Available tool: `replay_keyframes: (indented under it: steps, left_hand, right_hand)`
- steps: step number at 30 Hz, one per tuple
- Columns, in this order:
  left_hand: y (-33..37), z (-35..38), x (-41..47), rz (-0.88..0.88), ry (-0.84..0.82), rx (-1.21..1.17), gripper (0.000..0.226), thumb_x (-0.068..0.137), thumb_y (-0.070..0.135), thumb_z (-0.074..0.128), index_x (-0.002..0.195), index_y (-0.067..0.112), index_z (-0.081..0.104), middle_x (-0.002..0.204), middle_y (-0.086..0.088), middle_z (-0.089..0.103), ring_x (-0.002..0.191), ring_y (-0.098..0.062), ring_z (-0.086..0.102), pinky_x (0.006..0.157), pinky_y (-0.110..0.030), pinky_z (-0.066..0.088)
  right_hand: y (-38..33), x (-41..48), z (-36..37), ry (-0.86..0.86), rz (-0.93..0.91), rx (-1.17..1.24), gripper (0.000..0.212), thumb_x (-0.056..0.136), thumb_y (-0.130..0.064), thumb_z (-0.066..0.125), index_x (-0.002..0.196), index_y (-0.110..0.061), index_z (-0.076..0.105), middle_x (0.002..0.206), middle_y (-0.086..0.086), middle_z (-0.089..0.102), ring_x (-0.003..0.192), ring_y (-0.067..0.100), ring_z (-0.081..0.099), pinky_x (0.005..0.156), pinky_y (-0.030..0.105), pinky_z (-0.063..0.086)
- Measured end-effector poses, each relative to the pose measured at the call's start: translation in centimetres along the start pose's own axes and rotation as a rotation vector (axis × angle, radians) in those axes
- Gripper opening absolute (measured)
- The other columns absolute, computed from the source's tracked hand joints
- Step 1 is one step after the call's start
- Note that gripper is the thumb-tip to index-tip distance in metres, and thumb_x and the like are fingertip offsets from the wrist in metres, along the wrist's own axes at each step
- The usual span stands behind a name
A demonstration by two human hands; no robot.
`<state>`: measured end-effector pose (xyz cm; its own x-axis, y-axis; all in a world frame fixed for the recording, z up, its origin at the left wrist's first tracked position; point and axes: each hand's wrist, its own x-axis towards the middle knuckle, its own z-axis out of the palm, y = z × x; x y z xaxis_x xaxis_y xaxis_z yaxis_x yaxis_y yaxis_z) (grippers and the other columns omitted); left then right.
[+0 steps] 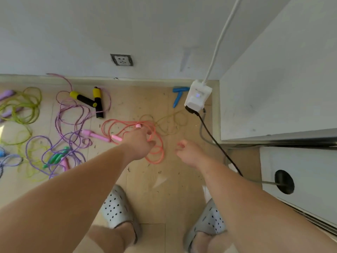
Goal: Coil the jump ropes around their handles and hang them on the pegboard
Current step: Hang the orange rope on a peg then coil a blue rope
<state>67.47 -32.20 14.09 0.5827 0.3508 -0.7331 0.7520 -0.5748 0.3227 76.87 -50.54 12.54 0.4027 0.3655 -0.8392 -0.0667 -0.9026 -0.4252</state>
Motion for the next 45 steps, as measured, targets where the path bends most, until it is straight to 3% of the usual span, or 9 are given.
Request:
replay_keyframes:
  steps: [9, 16, 19, 25, 30, 35, 39, 43, 45]
  left_hand:
    - [-3.1, 6.9, 16.2, 0.237, -0.013, 0.476, 0.055, 0.096, 0.050, 0.054, 0.148, 0.034, 0.045, 0.156, -0.003, 0.034, 0.140, -0.030, 0.038, 0.108, -0.048, 0.044]
    - [-2.1, 10.7, 22.8, 0.292, -0.178, 0.637, 0.068, 0.096, 0.054, 0.052, 0.156, 0.028, 0.035, 0.170, -0.003, 0.003, 0.155, -0.032, 0.010, 0.123, -0.059, 0.011]
    - [-2.2, 11.9, 22.6, 0.304, -0.145, 0.653, 0.072, 0.094, 0.052, 0.055, 0.154, 0.017, 0.036, 0.161, -0.009, 0.020, 0.148, -0.035, 0.026, 0.122, -0.055, 0.020]
    - [-0.7, 10.7, 22.3, 0.229, 0.004, 0.105, 0.016, 0.090, 0.017, 0.057, 0.086, 0.009, 0.070, 0.097, -0.005, 0.066, 0.084, -0.022, 0.063, 0.074, -0.034, 0.054]
    - [1.3, 8.5, 18.6, 0.128, 0.174, -0.495, 0.021, 0.085, 0.003, 0.069, 0.086, 0.023, 0.075, 0.081, 0.009, 0.067, 0.072, -0.008, 0.062, 0.057, -0.012, 0.046]
    - [4.6, 2.5, 9.4, 0.204, 0.167, -0.617, 0.029, 0.080, 0.000, 0.071, 0.081, 0.029, 0.075, 0.082, -0.006, 0.072, 0.067, -0.009, 0.061, 0.065, -0.026, 0.053]
    - [6.9, -4.3, -2.3, 0.254, 0.092, -0.680, 0.028, 0.081, -0.003, 0.067, 0.082, 0.023, 0.074, 0.072, -0.006, 0.065, 0.053, -0.011, 0.052, 0.048, -0.025, 0.044]
    - [9.1, -12.9, -15.4, 0.350, 0.030, -0.719, 0.032, 0.079, -0.010, 0.067, 0.079, 0.022, 0.074, 0.085, -0.023, 0.070, 0.073, -0.021, 0.058, 0.070, -0.037, 0.048]
    - [10.6, -17.8, -22.4, 0.406, 0.001, -0.730, 0.036, 0.079, -0.015, 0.066, 0.079, 0.020, 0.073, 0.084, -0.011, 0.075, 0.077, -0.019, 0.063, 0.076, -0.040, 0.053]
  right_hand:
    - [4.0, 16.8, 2.6, 0.144, -0.024, -0.102, 0.062, 0.098, -0.035, 0.059, 0.155, -0.027, 0.037, 0.160, 0.005, 0.030, 0.139, 0.030, 0.043, 0.112, 0.043, 0.042]
    - [6.8, 20.4, 2.9, 0.161, -0.046, -0.093, 0.063, 0.098, -0.032, 0.060, 0.156, -0.026, 0.034, 0.166, 0.000, 0.019, 0.150, 0.025, 0.027, 0.121, 0.042, 0.030]
    - [7.8, 20.8, 3.2, 0.116, -0.033, -0.139, 0.067, 0.099, -0.034, 0.059, 0.158, -0.023, 0.031, 0.169, -0.004, 0.011, 0.154, 0.021, 0.019, 0.123, 0.038, 0.025]
    - [7.4, 21.0, 3.5, 0.133, -0.030, -0.032, 0.073, 0.096, -0.042, 0.064, 0.158, -0.022, 0.031, 0.165, 0.001, 0.024, 0.150, 0.026, 0.030, 0.120, 0.043, 0.033]
    - [5.5, 17.5, 2.8, 0.193, -0.085, 0.206, 0.079, 0.094, -0.031, 0.067, 0.158, -0.031, 0.022, 0.159, -0.001, 0.034, 0.142, 0.023, 0.041, 0.108, 0.033, 0.041]
    - [1.4, 8.1, 0.9, 0.200, -0.138, 0.195, 0.098, 0.090, -0.021, 0.070, 0.158, -0.045, 0.003, 0.155, 0.000, 0.041, 0.132, 0.020, 0.051, 0.108, 0.041, 0.047]
    - [-3.5, -3.8, -1.9, 0.236, -0.193, 0.246, 0.104, 0.086, -0.026, 0.074, 0.158, -0.046, 0.001, 0.118, -0.014, 0.057, 0.111, 0.012, 0.059, 0.097, 0.035, 0.051]
    - [-9.1, -17.8, -4.9, 0.335, -0.245, 0.194, 0.091, 0.088, -0.031, 0.073, 0.154, -0.054, 0.014, 0.094, -0.006, 0.057, 0.086, 0.012, 0.061, 0.080, 0.029, 0.053]
    - [-12.1, -25.1, -6.4, 0.386, -0.307, 0.159, 0.073, 0.090, -0.034, 0.072, 0.150, -0.049, 0.033, 0.092, -0.012, 0.050, 0.081, 0.008, 0.055, 0.076, 0.027, 0.049]
